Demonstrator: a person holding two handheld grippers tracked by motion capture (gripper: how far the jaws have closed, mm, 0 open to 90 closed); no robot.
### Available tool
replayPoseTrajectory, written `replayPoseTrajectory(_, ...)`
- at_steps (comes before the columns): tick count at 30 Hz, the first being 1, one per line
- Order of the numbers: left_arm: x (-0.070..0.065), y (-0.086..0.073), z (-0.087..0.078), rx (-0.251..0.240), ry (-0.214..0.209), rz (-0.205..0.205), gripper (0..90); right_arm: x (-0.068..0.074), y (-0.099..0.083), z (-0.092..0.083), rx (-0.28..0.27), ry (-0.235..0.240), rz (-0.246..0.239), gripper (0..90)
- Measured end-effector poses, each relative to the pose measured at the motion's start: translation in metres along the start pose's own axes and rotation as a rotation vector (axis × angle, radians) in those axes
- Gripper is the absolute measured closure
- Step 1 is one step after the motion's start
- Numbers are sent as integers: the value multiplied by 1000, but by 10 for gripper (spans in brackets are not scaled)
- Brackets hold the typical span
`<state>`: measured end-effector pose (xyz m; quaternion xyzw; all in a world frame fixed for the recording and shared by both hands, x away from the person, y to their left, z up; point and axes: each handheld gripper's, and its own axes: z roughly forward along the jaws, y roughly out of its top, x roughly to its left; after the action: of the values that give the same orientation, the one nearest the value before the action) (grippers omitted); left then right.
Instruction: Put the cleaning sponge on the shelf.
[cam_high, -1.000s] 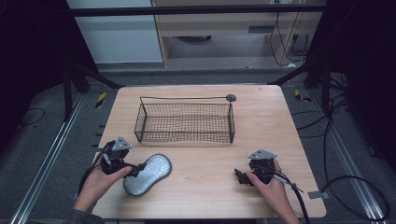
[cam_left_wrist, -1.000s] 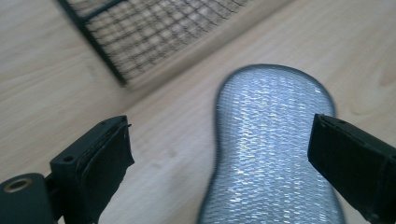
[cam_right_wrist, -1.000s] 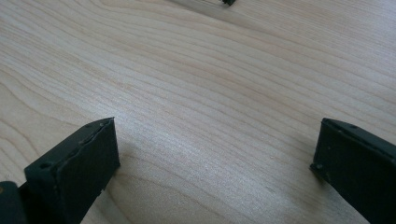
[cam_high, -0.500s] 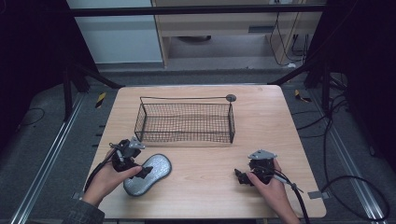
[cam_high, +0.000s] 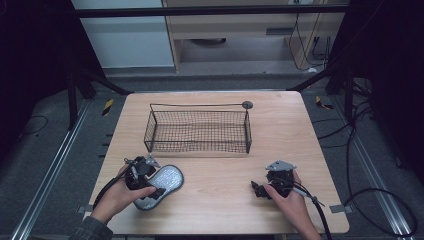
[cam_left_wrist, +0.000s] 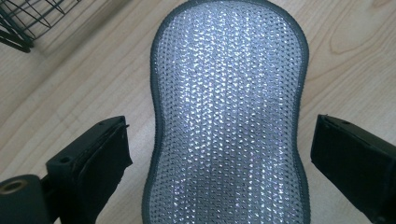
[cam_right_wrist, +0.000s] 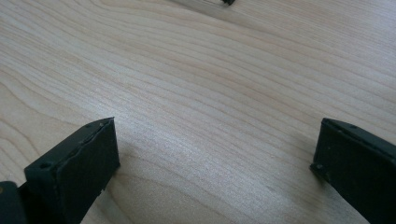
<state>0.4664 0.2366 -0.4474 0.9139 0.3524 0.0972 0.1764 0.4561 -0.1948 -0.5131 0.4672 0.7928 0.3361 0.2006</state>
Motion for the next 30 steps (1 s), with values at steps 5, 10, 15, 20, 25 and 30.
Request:
replayPoseTrajectory(5,-1,-1,2,7,4,4,39,0,0,0,1,0,1,4)
replayPoseTrajectory(10,0,0,7,39,6,8,40,0,0,0,2,-1,1,4)
replayPoseTrajectory(15,-3,2,13,63,4,3,37,0,0,0,3,-1,0,4)
replayPoseTrajectory(20,-4,4,16,86,-7,14,36,0,0,0,4,1,1,4)
replayPoseTrajectory(25,-3,5,20,104,-15,13,41,0,0,0,5,1,1,4)
replayPoseTrajectory(30,-8,9,22,131,-7,41,38,0,0,0,5,-1,-1,4)
